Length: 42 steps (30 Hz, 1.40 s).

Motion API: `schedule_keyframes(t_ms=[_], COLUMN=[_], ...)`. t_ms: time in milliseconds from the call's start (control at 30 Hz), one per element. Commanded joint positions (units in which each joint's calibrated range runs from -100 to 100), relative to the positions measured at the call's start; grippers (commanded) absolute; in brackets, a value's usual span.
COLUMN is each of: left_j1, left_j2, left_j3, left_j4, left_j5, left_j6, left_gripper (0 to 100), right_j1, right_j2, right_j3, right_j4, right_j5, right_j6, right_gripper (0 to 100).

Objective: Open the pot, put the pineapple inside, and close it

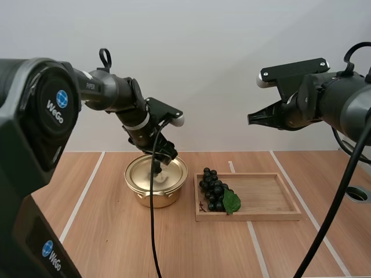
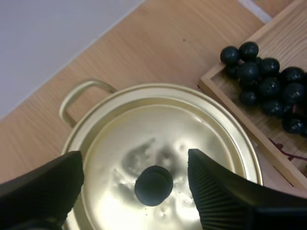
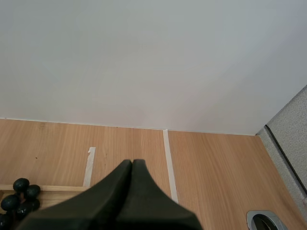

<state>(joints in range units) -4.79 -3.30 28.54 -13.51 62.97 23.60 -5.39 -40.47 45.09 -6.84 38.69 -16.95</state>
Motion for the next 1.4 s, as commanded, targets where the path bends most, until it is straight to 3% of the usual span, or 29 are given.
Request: schedule_keyframes(t_ms=[0,267,333,400,567,833,967,1067,1233,1367], left_j1=[-0.1,-0.1,-0.1,-0.1,-0.1,-0.1,-0.1,0.04,2.12,3.16], left_j2=[-3.92,-17.47,-21.95,-25.91,-36.1,-49.88,-54.48,-58.27,-65.91,-72.85], left_j3=[-3.75,-11.85,-12.05,-12.05,-12.05,-12.05,-11.88,-10.43,-5.42,0.59], left_j4=[-0.04,0.01,0.25,0.84,2.85,2.98,2.98,2.98,2.98,2.16], left_j5=[2.99,8.76,8.09,8.01,8.48,8.71,10.17,9.16,7.67,3.83], left_j6=[-0.4,-2.64,-2.55,-2.55,-2.95,-6.27,-9.25,-10.85,-12.89,-13.0], left_gripper=[100,100,93,75,0,0,0,0,0,0], right_j1=[-0.3,-0.3,-0.3,-0.3,-0.3,-0.3,-0.3,-1.06,-2.04,-2.04], right_j2=[-0.38,-0.38,-0.38,-0.38,-0.89,-10.35,-21.19,-27.52,-34.82,-41.94], right_j3=[0.18,0.18,0.18,0.18,1.77,11.58,14.61,15.03,15.55,15.55], right_j4=[-0.34,0.03,0.03,0.03,0.06,-0.94,0.57,2.76,-1.74,-1.61], right_j5=[-0.15,-0.32,-0.32,-0.32,-3.08,-15.27,-19.99,-17.06,-16.66,-16.88], right_j6=[0.2,0.2,0.2,0.2,0.2,-0.21,-0.21,-0.21,-0.21,-0.21], right_gripper=[0,0,0,0,0,0,0,0,0,0])
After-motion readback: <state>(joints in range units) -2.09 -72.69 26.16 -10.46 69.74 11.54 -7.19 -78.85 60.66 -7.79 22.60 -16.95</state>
